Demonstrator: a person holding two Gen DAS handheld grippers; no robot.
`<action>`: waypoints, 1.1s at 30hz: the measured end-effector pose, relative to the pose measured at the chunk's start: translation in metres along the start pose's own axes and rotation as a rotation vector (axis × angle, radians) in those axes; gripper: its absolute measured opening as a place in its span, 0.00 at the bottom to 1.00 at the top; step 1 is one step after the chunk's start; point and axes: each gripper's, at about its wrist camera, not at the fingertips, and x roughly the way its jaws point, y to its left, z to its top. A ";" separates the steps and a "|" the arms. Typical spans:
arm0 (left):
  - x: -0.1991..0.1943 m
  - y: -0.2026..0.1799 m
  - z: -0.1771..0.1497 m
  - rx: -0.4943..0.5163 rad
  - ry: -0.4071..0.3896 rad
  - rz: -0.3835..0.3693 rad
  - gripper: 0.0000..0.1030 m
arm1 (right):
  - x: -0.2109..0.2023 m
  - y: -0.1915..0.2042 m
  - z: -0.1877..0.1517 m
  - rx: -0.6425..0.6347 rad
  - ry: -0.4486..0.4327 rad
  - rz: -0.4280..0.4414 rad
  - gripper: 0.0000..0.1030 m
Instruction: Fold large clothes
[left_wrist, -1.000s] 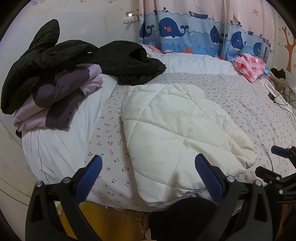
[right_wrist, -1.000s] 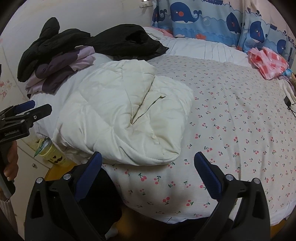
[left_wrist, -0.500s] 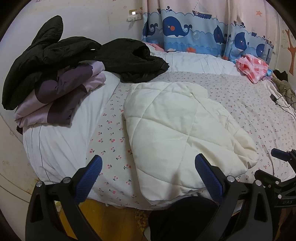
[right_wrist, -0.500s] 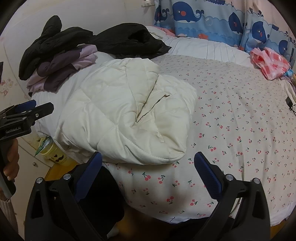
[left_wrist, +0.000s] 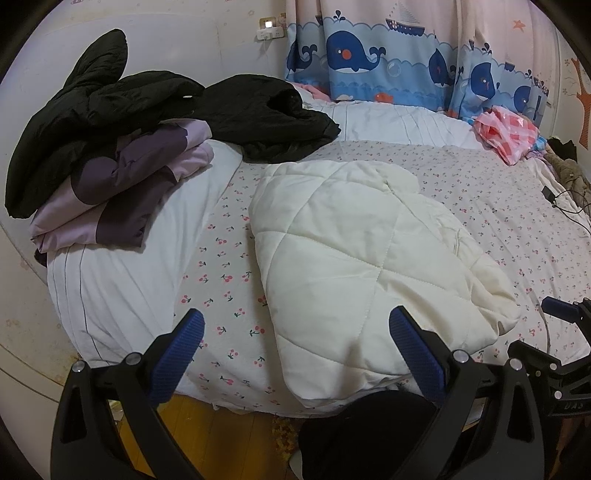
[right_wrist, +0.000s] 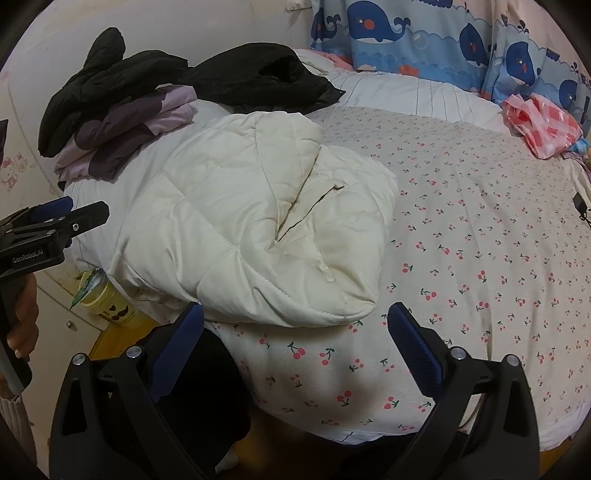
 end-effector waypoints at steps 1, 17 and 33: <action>0.000 0.000 0.000 0.000 0.000 0.000 0.93 | 0.000 0.000 0.000 0.000 0.000 -0.001 0.93; 0.003 0.003 -0.001 0.000 0.002 0.017 0.93 | 0.004 -0.001 -0.001 -0.004 0.011 0.003 0.93; 0.005 0.002 -0.002 0.001 0.003 0.026 0.93 | 0.010 -0.004 -0.002 -0.004 0.027 0.007 0.93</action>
